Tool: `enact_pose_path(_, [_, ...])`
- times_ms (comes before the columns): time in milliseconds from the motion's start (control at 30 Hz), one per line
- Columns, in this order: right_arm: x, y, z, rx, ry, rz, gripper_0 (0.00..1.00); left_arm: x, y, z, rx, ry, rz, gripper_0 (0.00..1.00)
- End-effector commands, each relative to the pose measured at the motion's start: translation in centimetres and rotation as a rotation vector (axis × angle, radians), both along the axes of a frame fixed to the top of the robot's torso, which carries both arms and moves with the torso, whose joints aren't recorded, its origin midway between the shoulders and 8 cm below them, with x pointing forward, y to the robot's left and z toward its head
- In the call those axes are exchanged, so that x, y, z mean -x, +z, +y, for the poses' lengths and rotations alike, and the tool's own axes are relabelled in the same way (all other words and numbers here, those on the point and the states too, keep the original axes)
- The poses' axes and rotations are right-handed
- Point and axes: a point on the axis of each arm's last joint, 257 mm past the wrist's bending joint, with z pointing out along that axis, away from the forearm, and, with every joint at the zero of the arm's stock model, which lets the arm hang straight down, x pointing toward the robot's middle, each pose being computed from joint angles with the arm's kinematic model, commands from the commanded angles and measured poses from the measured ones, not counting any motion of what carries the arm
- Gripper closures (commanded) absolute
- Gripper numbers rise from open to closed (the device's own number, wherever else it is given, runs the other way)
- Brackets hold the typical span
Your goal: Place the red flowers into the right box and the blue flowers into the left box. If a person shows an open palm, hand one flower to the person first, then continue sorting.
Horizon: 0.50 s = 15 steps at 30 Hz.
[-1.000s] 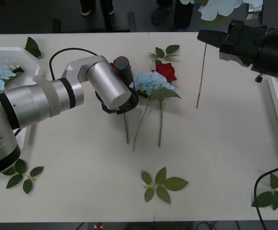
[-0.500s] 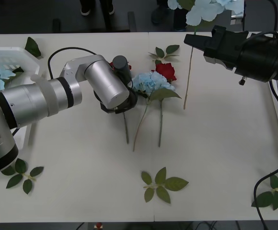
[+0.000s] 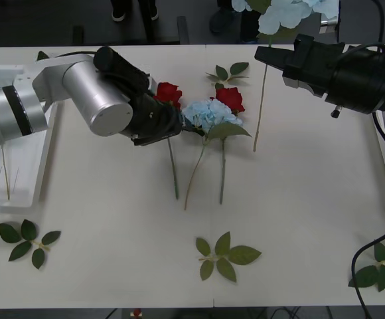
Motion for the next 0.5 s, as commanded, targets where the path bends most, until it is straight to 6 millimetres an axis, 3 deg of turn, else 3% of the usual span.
enact_pose_path(33, [0.4, 1.2, 0.0, -0.005, 0.008, -0.036, 1.00, -0.3, 5.4, -1.8, 0.116, -0.070, -0.094, 0.00])
enact_pose_path(300, [0.9, 1.7, 0.3, -0.037, 0.027, -0.028, 1.00, 2.3, 12.4, -7.5, 0.383, -0.225, -0.207, 0.00])
enact_pose_path(500, [1.1, 2.1, 0.4, -0.055, 0.036, -0.023, 1.00, 5.9, 14.6, -11.1, 0.437, -0.383, -0.263, 0.00])
